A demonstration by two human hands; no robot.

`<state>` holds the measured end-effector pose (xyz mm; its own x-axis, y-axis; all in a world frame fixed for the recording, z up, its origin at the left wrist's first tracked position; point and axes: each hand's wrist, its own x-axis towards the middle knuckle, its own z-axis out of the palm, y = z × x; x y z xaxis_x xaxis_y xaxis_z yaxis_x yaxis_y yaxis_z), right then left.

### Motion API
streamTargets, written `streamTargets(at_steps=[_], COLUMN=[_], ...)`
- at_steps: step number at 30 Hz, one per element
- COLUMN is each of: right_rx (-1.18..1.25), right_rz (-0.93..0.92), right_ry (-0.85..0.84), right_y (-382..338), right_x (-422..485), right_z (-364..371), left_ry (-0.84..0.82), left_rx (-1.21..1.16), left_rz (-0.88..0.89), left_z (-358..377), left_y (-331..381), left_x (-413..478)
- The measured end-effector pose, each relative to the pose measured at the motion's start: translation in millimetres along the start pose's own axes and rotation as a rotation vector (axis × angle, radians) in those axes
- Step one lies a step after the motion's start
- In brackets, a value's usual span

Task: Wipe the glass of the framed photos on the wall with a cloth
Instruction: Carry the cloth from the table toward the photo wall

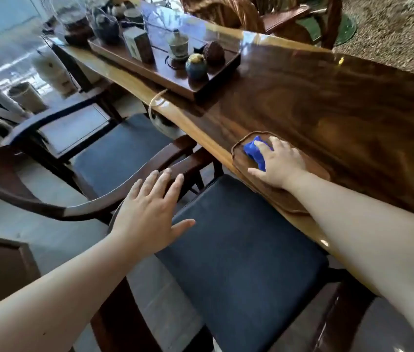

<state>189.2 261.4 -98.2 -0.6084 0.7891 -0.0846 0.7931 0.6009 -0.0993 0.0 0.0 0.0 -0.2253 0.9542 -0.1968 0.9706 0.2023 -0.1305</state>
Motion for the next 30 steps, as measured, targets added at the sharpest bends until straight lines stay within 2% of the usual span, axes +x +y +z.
streamTargets(at_steps=[5,9,13,17,22,30], right_rx=[-0.012,-0.038,0.075,0.189,0.299,0.379], right_rz=[0.067,0.049,0.003,-0.137,-0.407,-0.781], right_ry=[-0.112,0.007,0.002,0.011,0.073,0.194], right_y=[-2,-6,-28,-71,-167,-332], right_x=[22,23,21,10,-7,-47], right_z=[29,37,25,8,-36,-115], left_ry=[0.039,0.033,0.050,0.063,0.098,0.191], left_rx=[0.004,-0.002,0.005,0.027,0.056,0.109], left_rz=[-0.010,-0.025,-0.060,-0.098,-0.197,-0.398], left_z=[19,26,25,14,-11,-59], left_y=[-12,-22,-36,-55,-99,-191], left_x=[3,10,5,-8,-49,-179])
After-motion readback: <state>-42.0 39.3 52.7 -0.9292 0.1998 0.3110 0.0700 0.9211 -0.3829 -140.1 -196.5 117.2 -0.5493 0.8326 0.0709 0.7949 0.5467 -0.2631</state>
